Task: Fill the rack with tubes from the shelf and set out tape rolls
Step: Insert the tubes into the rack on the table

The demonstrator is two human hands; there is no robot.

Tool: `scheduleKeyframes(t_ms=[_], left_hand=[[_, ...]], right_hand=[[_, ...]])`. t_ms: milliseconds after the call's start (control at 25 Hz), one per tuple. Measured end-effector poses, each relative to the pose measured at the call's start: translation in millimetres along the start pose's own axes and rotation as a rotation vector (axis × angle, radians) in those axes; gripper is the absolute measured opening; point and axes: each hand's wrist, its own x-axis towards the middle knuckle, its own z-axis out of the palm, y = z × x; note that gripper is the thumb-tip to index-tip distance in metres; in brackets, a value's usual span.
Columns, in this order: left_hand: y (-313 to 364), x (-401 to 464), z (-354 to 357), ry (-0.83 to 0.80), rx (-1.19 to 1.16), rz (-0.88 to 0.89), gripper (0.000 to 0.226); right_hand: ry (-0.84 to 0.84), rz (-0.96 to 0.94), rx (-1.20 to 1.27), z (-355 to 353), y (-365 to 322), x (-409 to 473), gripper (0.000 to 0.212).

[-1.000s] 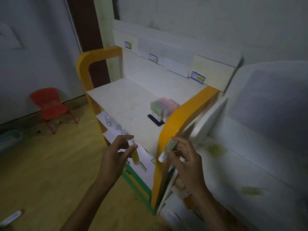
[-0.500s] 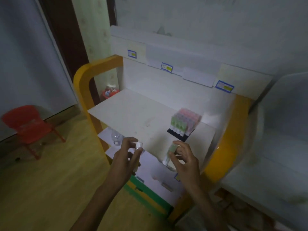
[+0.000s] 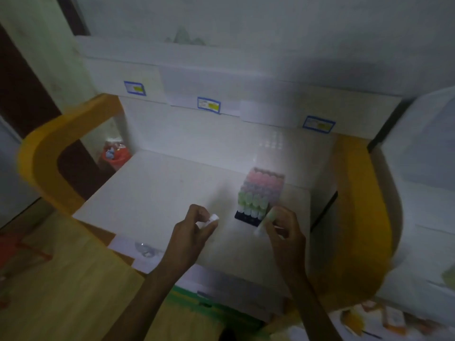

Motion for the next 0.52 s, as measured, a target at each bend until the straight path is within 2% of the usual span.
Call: scheduleKeyframes(t_ms=[160,240,320,520], left_hand=[[-11.8,40.2,3.8,-0.055,-0.005,0.020,0.016],[-16.9,55.8,9.5,-0.112,0.027,0.143,0.009],[-21.1,68.8,15.8,-0.155,0.087,0.267,0.017],[-27.5,89.4,26.3,-0.212,0.010,0.314,0.023]], right_hand=[[0.073,0.048,-0.019,2.6,17.4,16.1,0.034],[0.132,0.048,-0.036,0.9,22.0,21.2,0.035],[0.172,0.049,-0.060,1.1,28.4,25.3,0.034],[0.166,0.056,-0.143,8.7,41.6,31.8,0.029]])
